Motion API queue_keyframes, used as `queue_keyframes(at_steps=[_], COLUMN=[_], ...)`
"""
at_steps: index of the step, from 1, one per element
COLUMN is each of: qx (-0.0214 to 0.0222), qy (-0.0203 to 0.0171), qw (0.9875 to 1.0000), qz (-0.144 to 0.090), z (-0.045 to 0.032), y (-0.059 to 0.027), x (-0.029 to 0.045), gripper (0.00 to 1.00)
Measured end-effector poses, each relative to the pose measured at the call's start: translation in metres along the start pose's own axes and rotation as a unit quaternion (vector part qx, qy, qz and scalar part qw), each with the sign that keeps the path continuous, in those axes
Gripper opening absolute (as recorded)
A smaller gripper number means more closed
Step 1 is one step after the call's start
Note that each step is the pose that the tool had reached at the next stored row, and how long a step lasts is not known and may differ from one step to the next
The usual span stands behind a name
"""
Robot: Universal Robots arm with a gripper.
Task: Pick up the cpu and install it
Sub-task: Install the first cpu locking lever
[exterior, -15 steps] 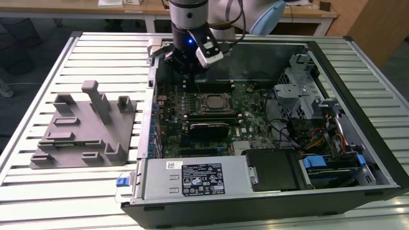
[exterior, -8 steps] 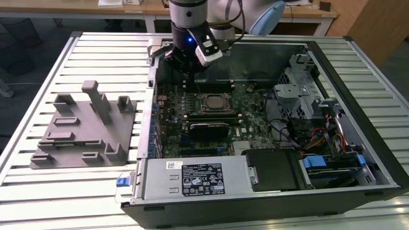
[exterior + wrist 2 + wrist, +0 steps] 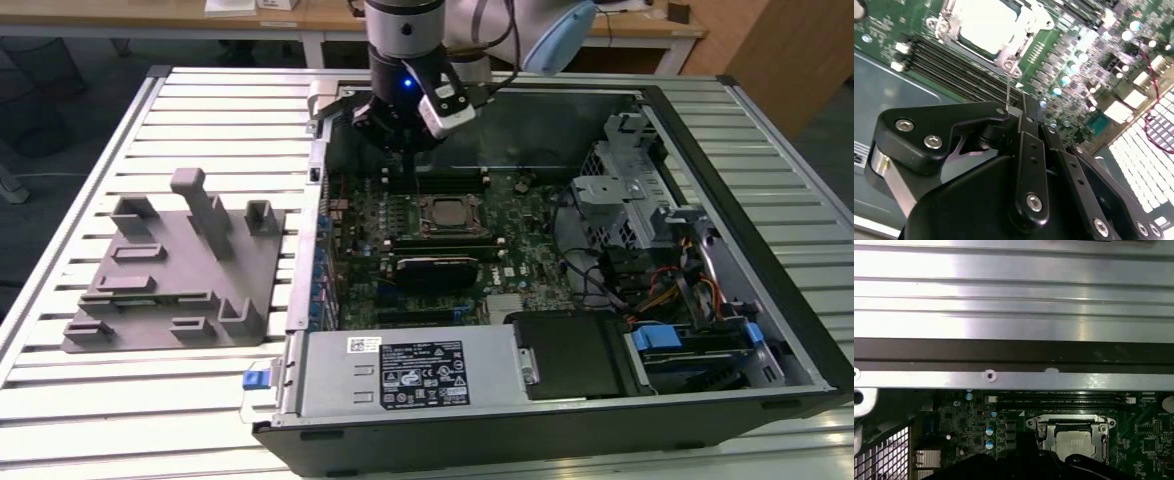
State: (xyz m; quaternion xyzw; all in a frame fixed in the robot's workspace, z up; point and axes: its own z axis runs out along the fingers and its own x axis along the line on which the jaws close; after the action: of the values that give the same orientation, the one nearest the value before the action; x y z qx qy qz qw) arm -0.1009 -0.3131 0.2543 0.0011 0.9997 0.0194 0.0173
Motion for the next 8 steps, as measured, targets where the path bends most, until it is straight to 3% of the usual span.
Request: queue_keyframes(at_steps=[8], qx=[-0.0002], qy=[0.0067], qw=[1.0], qz=[0.0], z=[0.0012], y=[0.0001], x=[-0.0281], gripper=[0.11])
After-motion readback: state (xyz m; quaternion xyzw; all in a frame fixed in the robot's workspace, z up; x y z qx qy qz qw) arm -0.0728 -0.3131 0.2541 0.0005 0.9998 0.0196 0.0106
